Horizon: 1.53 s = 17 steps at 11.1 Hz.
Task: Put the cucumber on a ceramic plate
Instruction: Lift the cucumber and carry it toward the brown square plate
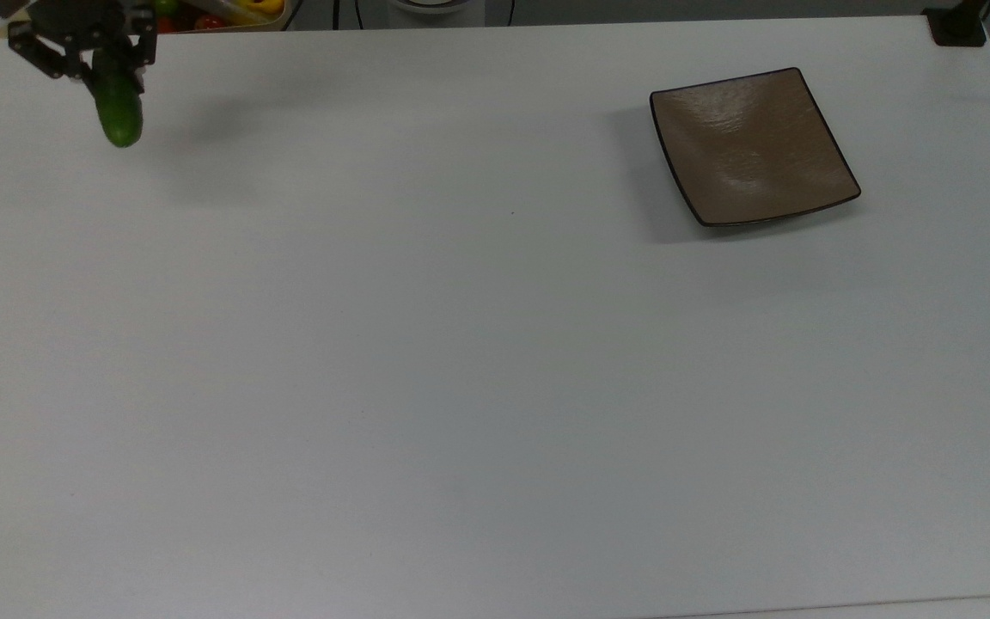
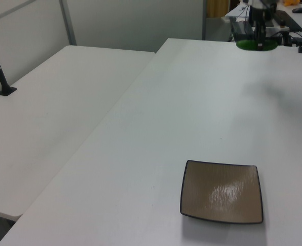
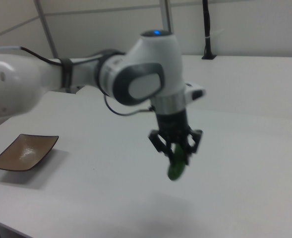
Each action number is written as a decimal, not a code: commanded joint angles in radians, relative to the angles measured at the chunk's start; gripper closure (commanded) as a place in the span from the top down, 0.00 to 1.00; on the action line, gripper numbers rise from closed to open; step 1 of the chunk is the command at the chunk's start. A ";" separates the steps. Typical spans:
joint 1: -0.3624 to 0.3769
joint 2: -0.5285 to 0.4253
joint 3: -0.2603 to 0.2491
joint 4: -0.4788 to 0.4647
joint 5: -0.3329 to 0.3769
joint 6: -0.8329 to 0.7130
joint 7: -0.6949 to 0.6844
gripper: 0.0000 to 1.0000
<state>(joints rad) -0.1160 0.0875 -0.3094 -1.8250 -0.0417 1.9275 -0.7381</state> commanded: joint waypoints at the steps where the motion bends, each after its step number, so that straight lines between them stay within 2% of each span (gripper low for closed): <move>1: 0.007 -0.097 0.128 -0.014 0.003 -0.089 0.126 0.14; 3: 0.007 -0.106 0.218 0.027 0.011 -0.151 0.198 0.14; 5: 0.009 -0.132 0.323 0.027 0.017 -0.203 0.276 0.14; 7: 0.031 -0.131 0.398 0.027 0.017 -0.228 0.347 0.14; 10: 0.168 -0.127 0.405 0.030 0.028 -0.228 0.482 0.14; 13: 0.333 -0.079 0.408 0.064 0.091 -0.219 0.702 0.15; 14: 0.384 -0.042 0.421 0.082 0.094 -0.213 0.785 0.15; 17: 0.472 0.055 0.486 0.107 0.095 -0.116 0.968 0.15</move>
<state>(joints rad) 0.3050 0.0575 0.1435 -1.7578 0.0400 1.7400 0.1097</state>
